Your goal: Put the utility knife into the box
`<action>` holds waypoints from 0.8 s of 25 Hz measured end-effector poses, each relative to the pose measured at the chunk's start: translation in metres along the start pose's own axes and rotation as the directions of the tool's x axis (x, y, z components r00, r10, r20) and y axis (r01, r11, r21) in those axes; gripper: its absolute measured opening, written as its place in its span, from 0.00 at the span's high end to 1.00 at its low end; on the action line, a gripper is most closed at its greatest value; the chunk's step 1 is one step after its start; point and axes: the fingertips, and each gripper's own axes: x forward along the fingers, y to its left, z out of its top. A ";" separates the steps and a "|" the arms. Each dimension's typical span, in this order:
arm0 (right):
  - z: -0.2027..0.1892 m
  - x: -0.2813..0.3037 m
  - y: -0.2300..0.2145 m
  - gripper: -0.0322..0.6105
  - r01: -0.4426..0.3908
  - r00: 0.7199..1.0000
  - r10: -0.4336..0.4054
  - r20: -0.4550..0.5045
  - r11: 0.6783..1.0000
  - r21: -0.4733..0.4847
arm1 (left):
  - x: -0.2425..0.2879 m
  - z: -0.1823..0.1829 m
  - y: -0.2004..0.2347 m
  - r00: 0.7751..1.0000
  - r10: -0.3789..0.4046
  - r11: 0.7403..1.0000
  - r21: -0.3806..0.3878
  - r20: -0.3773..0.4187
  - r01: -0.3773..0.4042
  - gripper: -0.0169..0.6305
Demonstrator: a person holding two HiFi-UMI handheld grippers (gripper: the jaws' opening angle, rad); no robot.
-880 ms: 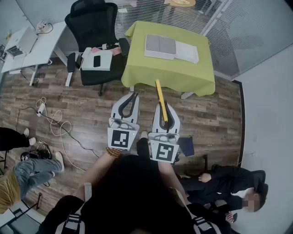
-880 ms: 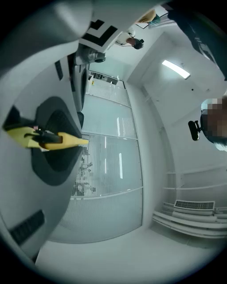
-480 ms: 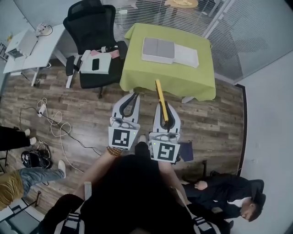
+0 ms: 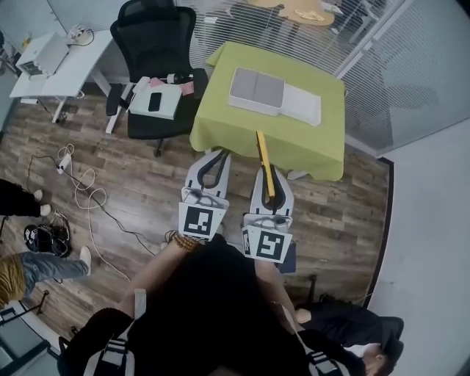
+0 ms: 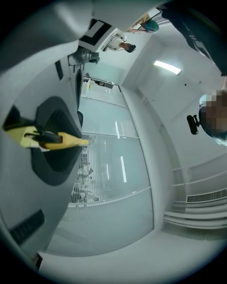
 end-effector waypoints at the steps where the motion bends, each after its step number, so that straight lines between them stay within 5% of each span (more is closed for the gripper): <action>1: -0.002 0.002 -0.002 0.87 -0.004 1.000 0.004 -0.002 1.000 0.004 | 0.002 -0.001 0.000 1.000 0.005 1.000 0.004 -0.003 -0.004 0.96; 12: -0.010 0.034 -0.003 0.87 -0.047 0.999 0.047 -0.014 0.999 0.028 | 0.023 -0.008 0.022 0.998 0.058 0.998 -0.004 -0.020 -0.058 0.96; 20: -0.028 0.073 -0.025 0.87 -0.021 0.998 0.021 -0.055 1.000 0.004 | 0.069 -0.036 0.031 0.998 0.018 0.999 -0.035 -0.061 -0.020 0.96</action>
